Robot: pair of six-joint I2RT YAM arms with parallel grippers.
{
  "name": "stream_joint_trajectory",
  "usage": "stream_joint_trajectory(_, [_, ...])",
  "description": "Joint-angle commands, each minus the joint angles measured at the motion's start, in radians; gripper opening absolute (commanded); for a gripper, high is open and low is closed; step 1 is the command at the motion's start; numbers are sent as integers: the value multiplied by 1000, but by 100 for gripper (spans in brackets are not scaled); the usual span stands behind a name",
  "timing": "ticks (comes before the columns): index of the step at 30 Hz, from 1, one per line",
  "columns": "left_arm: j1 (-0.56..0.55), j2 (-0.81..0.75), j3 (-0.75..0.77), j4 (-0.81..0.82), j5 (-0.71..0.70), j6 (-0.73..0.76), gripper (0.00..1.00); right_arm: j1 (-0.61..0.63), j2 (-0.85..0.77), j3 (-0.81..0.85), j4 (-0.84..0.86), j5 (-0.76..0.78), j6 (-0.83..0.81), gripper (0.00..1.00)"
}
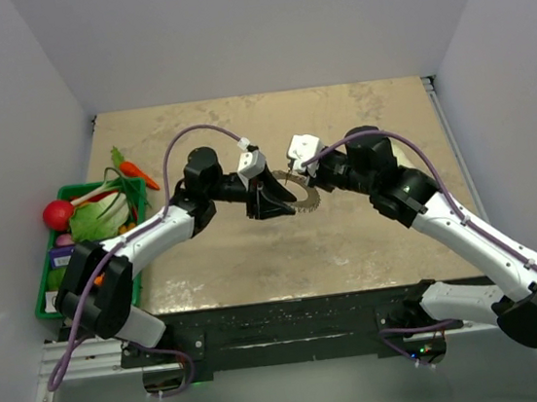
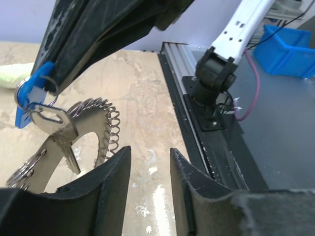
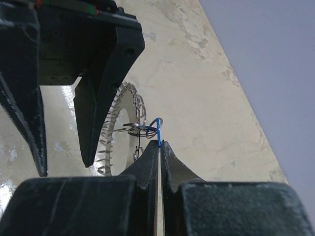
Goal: Remove the keys from the keyring
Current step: Remove the key from the keyring.
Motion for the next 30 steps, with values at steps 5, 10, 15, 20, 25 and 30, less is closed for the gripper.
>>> stream_joint_trajectory(5, [-10, -6, 66, -147, -227, 137, 33, 4, -35, 34, 58, 31, 11, 0])
stream_joint_trajectory(10, [-7, -27, 72, -150, -246, 130, 33, 4, -47, -6, 76, 39, 10, 0])
stream_joint_trajectory(15, [-3, -29, 67, -126, -261, 102, 38, 4, -47, -15, 77, 28, 13, 0])
stream_joint_trajectory(20, [6, -37, 66, -103, -261, 78, 39, 4, -35, -26, 79, 28, 14, 0])
stream_joint_trajectory(25, [22, -46, 55, -68, -276, 44, 40, 6, -32, -35, 82, 25, 14, 0])
stream_joint_trajectory(30, [40, -58, 46, -34, -299, 10, 40, 6, -33, -38, 79, 25, 14, 0])
